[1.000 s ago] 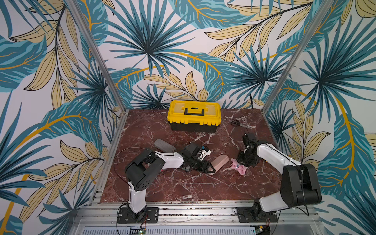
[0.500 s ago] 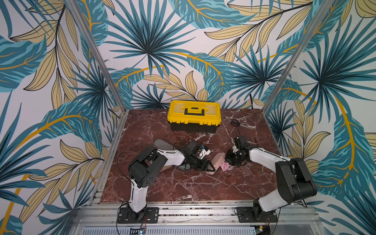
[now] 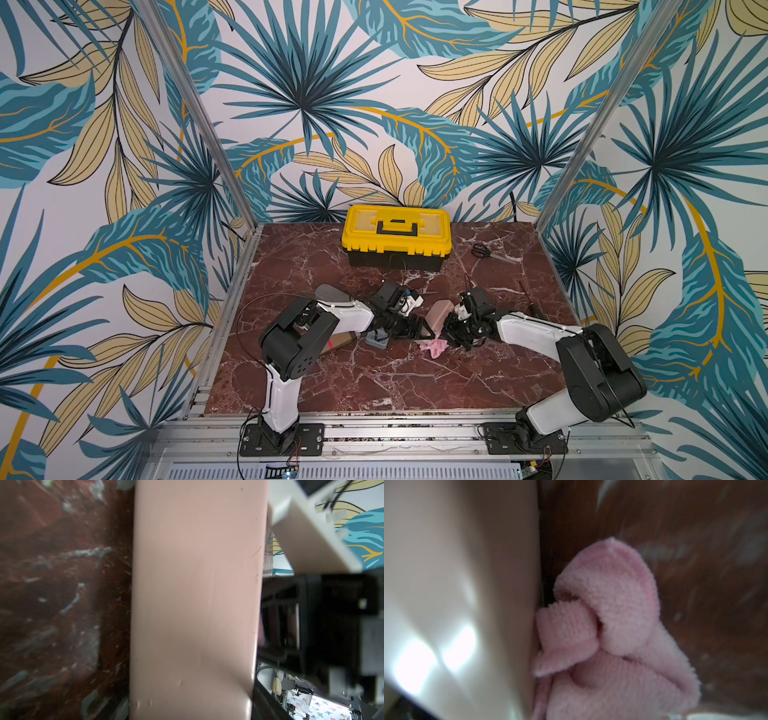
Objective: Wipe the eyeglass case
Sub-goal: Wipe the dirt from the eyeglass case.
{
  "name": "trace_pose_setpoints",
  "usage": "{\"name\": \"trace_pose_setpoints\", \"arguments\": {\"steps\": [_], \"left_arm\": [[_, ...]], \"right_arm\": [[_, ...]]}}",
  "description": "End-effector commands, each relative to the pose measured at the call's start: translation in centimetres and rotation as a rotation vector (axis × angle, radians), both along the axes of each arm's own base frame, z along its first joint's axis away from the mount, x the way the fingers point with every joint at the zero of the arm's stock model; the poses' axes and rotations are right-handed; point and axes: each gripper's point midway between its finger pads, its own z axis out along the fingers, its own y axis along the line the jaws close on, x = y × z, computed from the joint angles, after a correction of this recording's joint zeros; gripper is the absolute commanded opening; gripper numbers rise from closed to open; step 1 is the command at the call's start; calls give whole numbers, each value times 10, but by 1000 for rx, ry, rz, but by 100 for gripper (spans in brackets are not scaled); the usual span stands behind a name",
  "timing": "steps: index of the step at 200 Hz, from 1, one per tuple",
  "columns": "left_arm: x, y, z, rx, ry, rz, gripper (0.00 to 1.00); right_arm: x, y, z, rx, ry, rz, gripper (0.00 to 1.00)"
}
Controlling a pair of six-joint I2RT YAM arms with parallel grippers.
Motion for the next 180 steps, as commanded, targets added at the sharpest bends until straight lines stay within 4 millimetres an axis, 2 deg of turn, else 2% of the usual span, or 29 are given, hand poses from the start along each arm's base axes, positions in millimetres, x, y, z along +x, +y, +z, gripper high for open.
{"name": "trace_pose_setpoints", "arguments": {"steps": [1,13,36,50,83,99,111,136,149,161,180], "left_arm": [[-39,18,-45,144,140,-22,0],[-42,17,-45,142,146,-29,0],[-42,16,-46,140,145,-32,0],[-38,15,-44,138,134,-28,0],[-25,15,-39,126,116,-6,0],[-22,14,-39,129,110,-10,0],[-21,13,-39,129,110,-13,0],[-21,13,-39,130,111,-15,0],[-22,13,-39,132,115,-18,0],[-26,14,-40,136,118,-26,0],[-33,15,-39,134,127,-36,0]], "right_arm": [[61,-35,15,-121,-164,-26,0],[74,-42,17,-154,-188,-23,0],[63,-38,7,-145,-135,23,0],[46,-28,3,-109,-111,52,0],[-22,1,-13,8,-44,101,0],[-49,23,-11,66,-30,134,0],[-59,34,-4,109,-39,143,0],[-52,32,7,91,-74,141,0],[-42,27,3,46,-63,144,0],[-26,19,-3,38,-53,117,0],[6,-8,-11,8,-63,41,0]]}}
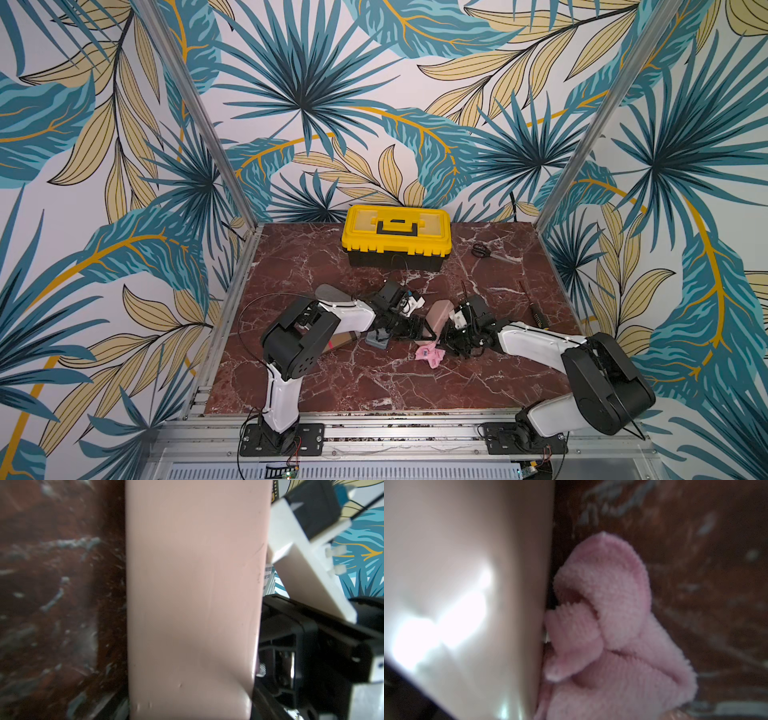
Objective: Wipe the eyeglass case
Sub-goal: Wipe the dirt from the eyeglass case.
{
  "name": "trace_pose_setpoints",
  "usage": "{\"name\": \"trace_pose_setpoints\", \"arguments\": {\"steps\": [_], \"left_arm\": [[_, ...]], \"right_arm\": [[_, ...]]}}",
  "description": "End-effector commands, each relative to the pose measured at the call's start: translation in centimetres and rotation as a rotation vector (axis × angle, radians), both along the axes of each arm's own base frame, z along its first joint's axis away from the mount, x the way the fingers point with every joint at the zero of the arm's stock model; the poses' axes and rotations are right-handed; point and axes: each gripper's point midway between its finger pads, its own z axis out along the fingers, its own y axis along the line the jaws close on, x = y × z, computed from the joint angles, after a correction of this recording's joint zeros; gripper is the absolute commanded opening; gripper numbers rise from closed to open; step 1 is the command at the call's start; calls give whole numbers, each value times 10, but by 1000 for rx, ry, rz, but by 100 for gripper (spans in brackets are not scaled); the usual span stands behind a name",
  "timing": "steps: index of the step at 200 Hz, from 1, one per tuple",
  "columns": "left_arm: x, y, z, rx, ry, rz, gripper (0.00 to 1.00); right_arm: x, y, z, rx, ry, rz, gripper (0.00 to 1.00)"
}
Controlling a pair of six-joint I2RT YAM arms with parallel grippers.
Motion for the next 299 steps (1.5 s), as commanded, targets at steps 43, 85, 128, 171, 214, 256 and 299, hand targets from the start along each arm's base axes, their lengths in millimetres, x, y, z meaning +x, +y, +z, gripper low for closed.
{"name": "trace_pose_setpoints", "arguments": {"steps": [43,85,128,171,214,256,299], "left_arm": [[-48,14,-37,114,127,-79,0],[-38,8,-27,70,113,-82,0],[-27,5,-16,45,93,-95,0],[-35,12,-22,66,116,-105,0],[-48,10,-23,69,121,-113,0],[-58,11,-24,82,114,-134,0],[-28,5,-15,45,68,-80,0]], "right_arm": [[92,-70,3,-226,-69,-83,0],[63,-50,-8,-152,-26,-44,0],[-7,-4,-7,13,-15,52,0],[-5,-1,-1,-2,-47,59,0],[70,-46,14,-86,-119,-55,0],[94,-75,10,-233,-101,-22,0],[36,-39,-16,-181,-12,58,0]]}}
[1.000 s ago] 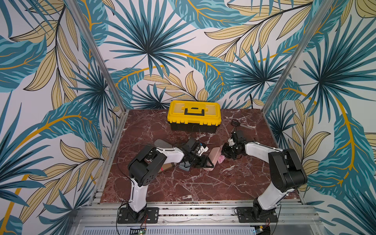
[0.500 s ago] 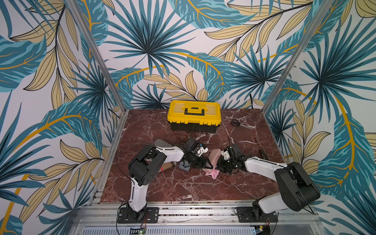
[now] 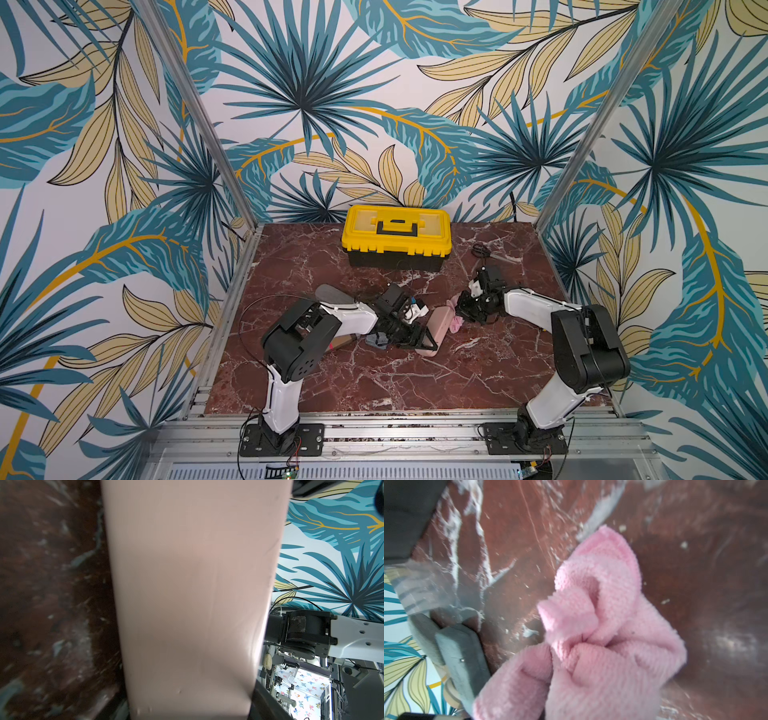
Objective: Wipe the eyeglass case
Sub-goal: Wipe the dirt from the eyeglass case.
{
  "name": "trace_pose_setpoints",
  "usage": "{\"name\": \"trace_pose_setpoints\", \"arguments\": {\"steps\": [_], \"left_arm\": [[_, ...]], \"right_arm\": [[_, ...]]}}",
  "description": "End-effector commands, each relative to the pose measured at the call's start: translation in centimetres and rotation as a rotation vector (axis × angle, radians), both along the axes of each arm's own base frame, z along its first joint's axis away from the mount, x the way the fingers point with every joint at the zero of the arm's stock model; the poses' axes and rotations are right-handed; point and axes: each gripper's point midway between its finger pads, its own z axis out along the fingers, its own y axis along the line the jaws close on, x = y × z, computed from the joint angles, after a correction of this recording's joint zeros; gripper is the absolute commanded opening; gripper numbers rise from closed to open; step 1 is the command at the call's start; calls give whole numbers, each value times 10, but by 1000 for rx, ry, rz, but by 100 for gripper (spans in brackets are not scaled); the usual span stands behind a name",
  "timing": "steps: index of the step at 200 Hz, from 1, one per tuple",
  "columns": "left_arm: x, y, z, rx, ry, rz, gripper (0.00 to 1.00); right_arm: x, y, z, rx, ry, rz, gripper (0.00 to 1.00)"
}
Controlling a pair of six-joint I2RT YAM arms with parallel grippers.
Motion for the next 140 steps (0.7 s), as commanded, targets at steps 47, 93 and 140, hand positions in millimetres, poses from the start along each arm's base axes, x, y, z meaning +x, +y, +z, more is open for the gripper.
{"name": "trace_pose_setpoints", "arguments": {"steps": [47,93,140], "left_arm": [[22,5,-11,41,-10,34,0],[9,5,-18,57,21,16,0],[-18,3,-23,45,44,5,0]], "right_arm": [[-101,71,-1,186,56,107,0],[-63,57,22,62,-11,147,0],[10,16,22,0,-41,73,0]]}}
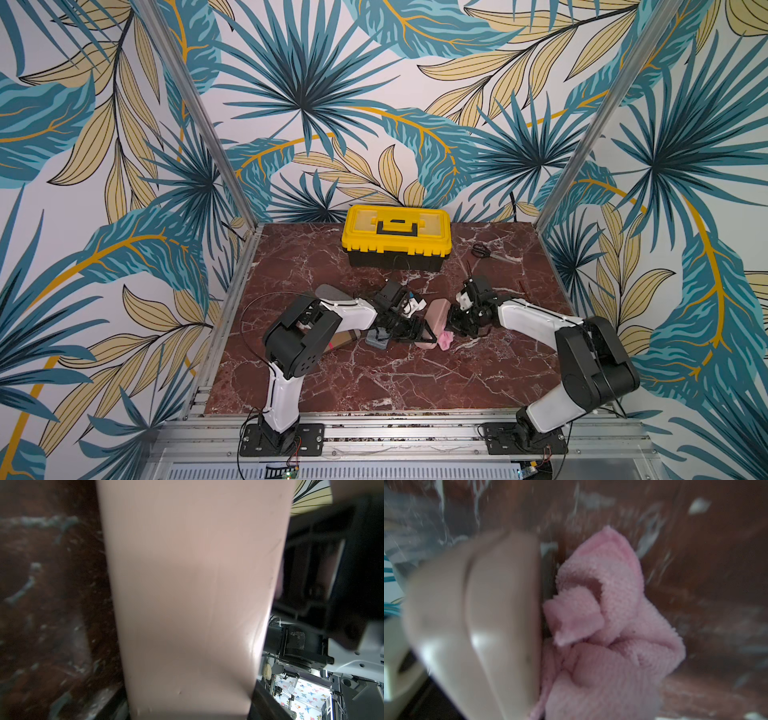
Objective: Wipe the eyeglass case
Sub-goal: Wipe the dirt from the eyeglass case.
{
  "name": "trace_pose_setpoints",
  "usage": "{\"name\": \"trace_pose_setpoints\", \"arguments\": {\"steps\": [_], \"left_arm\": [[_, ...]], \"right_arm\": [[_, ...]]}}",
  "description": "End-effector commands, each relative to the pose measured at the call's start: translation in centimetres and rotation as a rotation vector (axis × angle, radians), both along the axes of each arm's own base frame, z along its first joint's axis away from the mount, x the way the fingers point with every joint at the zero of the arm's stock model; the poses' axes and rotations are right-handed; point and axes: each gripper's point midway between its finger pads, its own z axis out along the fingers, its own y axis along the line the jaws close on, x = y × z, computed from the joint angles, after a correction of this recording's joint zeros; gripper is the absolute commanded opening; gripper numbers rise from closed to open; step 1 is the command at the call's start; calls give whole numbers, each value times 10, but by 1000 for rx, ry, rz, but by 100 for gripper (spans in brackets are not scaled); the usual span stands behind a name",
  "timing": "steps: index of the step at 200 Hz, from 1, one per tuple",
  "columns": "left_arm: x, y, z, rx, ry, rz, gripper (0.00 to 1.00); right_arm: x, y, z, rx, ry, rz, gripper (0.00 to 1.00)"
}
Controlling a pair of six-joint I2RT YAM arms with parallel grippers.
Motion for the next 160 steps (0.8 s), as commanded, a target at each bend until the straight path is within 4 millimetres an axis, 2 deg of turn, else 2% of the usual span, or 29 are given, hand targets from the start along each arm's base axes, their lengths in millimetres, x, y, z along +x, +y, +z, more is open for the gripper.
{"name": "trace_pose_setpoints", "arguments": {"steps": [1,17,37,70,94,110,129,144,160], "left_arm": [[-36,4,-23,53,59,-39,0],[-38,6,-26,60,60,-37,0],[-35,9,-25,73,42,-39,0],[-14,11,-16,51,9,-12,0],[0,9,-11,44,-11,-1,0],[4,7,-9,46,-18,-6,0],[6,6,-10,48,-23,-9,0],[6,6,-13,50,-17,-8,0],[4,5,-14,49,-12,-8,0]], "right_arm": [[41,-16,11,-32,-93,9,0],[53,-23,13,-78,-103,18,0],[47,-21,10,-73,-82,27,0],[5,-18,-16,-52,-12,6,0],[-37,4,-33,-9,46,21,0],[-58,17,-32,-7,54,43,0],[-72,32,-24,26,46,54,0],[-73,38,-15,43,29,67,0],[-65,35,-10,1,2,89,0]]}}
